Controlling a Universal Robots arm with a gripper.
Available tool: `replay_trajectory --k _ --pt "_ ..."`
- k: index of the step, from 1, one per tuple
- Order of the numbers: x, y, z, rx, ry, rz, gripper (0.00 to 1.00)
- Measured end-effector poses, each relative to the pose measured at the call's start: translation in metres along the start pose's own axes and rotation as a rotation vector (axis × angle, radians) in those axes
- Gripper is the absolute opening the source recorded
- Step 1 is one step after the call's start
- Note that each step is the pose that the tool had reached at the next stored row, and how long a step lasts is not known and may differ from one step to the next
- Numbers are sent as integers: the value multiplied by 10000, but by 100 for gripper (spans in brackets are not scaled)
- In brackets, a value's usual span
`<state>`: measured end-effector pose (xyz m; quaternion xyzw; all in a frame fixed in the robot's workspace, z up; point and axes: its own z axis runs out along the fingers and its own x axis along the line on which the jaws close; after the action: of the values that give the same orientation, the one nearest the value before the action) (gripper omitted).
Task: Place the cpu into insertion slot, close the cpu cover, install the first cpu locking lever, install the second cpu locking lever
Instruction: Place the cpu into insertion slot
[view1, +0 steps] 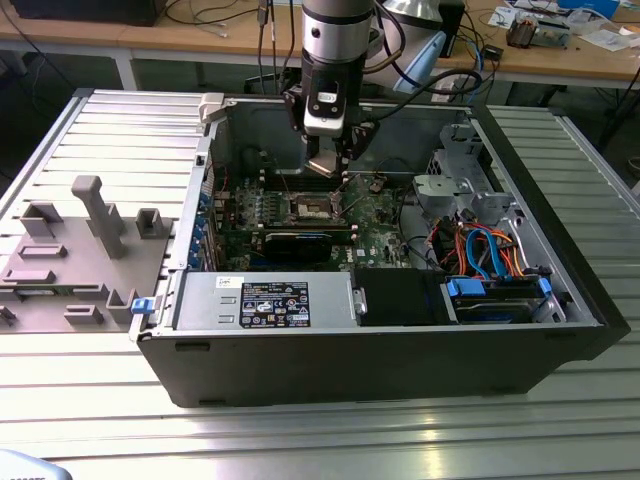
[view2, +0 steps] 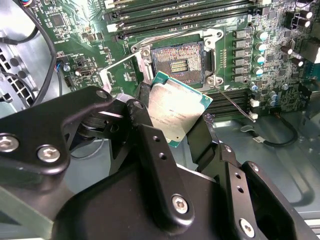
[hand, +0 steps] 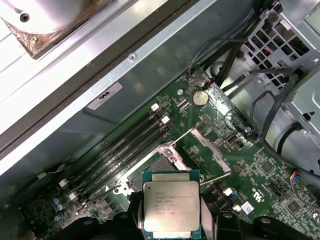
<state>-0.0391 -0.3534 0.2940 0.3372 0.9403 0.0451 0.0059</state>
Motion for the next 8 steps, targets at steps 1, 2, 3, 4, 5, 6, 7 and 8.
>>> replay_trajectory --k 1,2,3,4,5,6,7,8 --pt "0 0 0 0 -1 15 55" --pt "0 0 0 0 -2 27 55" --pt "0 0 0 -1 -3 36 55" --pt "0 0 0 -1 -5 54 55" --pt "0 0 1 -1 -7 72 55" --pt "0 0 1 -1 -7 80 55" --pt "0 0 1 -2 -8 94 55" --pt "0 0 1 -2 -10 110 55"
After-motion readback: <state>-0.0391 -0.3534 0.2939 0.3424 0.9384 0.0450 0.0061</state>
